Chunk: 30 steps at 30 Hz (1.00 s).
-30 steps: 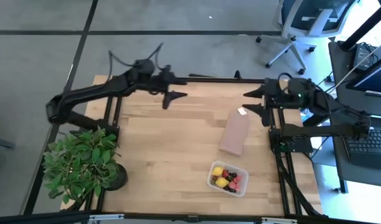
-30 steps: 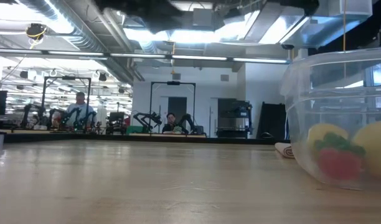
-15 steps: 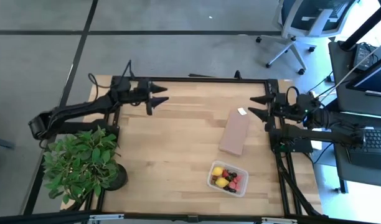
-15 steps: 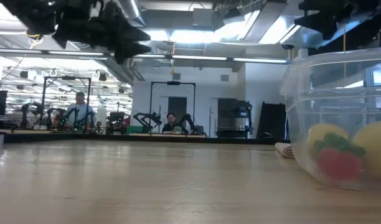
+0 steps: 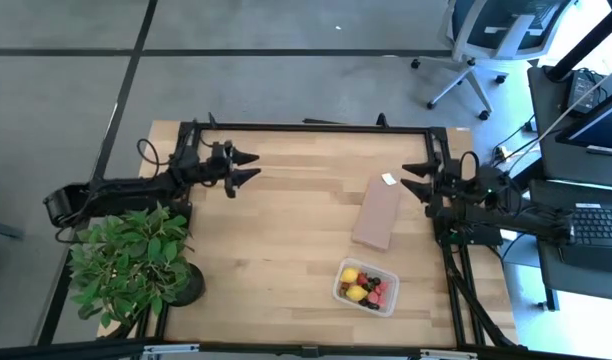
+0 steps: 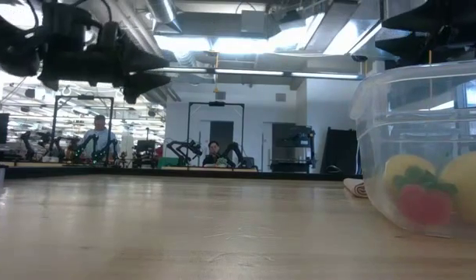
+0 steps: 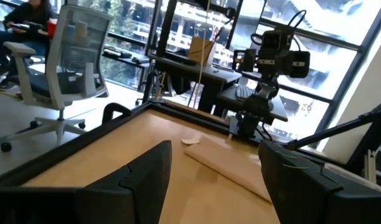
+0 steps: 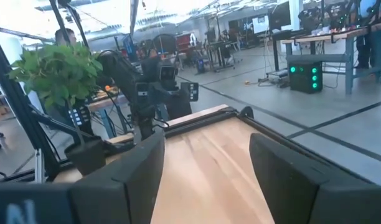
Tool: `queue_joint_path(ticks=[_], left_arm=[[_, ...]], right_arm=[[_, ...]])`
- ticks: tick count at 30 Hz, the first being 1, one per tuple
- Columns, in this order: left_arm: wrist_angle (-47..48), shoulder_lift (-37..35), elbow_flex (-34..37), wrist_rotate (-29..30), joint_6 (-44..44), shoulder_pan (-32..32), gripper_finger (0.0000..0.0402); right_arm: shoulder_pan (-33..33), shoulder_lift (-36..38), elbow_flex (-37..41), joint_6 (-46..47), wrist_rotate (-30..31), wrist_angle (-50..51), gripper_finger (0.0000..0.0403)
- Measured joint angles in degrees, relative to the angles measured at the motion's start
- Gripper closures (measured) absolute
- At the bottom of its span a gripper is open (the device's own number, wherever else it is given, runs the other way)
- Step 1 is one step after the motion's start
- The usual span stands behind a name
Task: Pick and placing Produce into tupperware
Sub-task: Return to Home Position
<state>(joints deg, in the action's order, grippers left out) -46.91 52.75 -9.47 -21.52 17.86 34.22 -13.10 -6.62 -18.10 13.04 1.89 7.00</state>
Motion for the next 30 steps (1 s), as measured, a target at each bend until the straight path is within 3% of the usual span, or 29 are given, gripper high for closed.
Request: queue_joint_path(ticks=[12,21,30], left_arm=[[-4.4,0.0,7.3,1.1,3.4,0.0,0.0170],[-6.4,-1.1,9.1,1.2,4.6,0.0,0.0170],[-4.1,-9.5,9.1,0.9,2.3,0.7,0.0170]], right_arm=[[0.0,6.6,5.4,2.8,0.0,-1.3,0.0165],[0.0,6.6,5.4,1.7,0.0,-1.2,0.0165],[0.0,6.6,5.4,-0.1,1.5,-1.2,0.0165]])
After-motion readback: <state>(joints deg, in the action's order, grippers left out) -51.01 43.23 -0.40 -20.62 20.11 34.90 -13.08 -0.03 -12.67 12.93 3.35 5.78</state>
